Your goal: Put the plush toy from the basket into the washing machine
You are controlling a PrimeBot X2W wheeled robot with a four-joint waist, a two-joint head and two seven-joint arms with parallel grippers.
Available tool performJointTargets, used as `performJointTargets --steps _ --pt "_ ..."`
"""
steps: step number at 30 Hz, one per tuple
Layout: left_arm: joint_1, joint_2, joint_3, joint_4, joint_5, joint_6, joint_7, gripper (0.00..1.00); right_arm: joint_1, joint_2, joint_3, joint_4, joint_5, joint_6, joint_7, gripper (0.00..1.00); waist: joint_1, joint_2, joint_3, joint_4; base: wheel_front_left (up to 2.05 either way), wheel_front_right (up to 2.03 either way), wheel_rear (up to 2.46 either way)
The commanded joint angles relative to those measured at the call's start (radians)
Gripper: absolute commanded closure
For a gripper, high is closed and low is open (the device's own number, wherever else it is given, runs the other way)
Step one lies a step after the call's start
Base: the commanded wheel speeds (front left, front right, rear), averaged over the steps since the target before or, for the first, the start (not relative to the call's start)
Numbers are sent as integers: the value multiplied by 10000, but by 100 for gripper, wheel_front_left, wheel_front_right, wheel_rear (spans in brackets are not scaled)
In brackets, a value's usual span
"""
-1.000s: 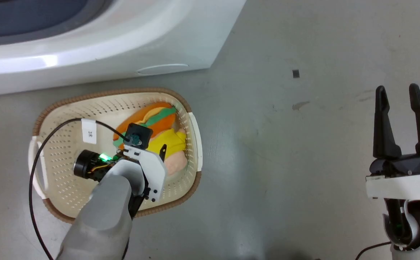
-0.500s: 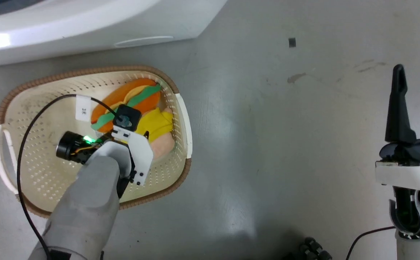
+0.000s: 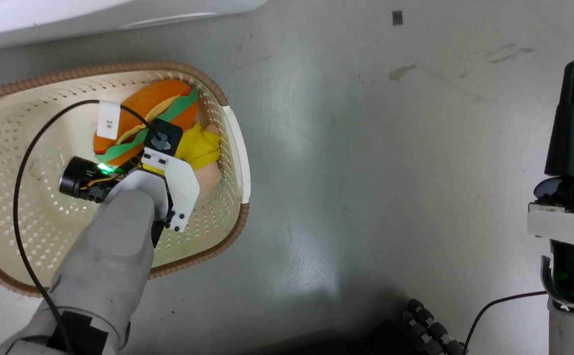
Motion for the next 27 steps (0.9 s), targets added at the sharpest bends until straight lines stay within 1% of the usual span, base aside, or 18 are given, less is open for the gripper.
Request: performJointTargets --steps 1,10,11,12,15,19,24,25,27 --pt "-328 146 -134 367 -73 114 29 0 -272 -2 -50 -104 118 -7 -122 0 -1 0 200 -75 0 0 0" --pt "-766 253 -455 1210 -362 307 -81 0 -531 -2 -132 -208 283 -7 -293 0 -1 0 554 -194 0 0 0" --pt "-739 259 -457 1210 -379 349 -115 82 -529 -2 -130 -207 275 -7 -293 0 -1 0 502 -190 0 0 0" --pt "-714 272 -494 1210 -360 382 -179 100 -527 -2 -124 -213 269 -7 -293 0 -1 0 454 -188 0 0 0" --pt "-583 313 -585 1210 -375 224 44 100 -515 -2 -102 -223 243 -7 -293 0 -1 0 318 -197 0 0 0" --pt "-486 315 -649 1210 -424 161 -63 100 -471 -2 -138 -196 193 -7 -293 0 -1 0 91 -160 0 0 0" --pt "-246 206 -580 1210 -647 94 -410 100 -353 -2 -130 -81 97 -7 -293 0 -1 0 -503 -34 0 0 0" --pt "-188 174 -573 1210 -688 51 -511 100 -319 -2 -117 -57 73 -7 -293 0 -1 0 -642 -5 0 0 0" --pt "-40 79 -572 1210 -784 -175 -814 100 -242 -2 -97 -2 9 -7 -293 0 -1 0 -985 85 0 0 0"
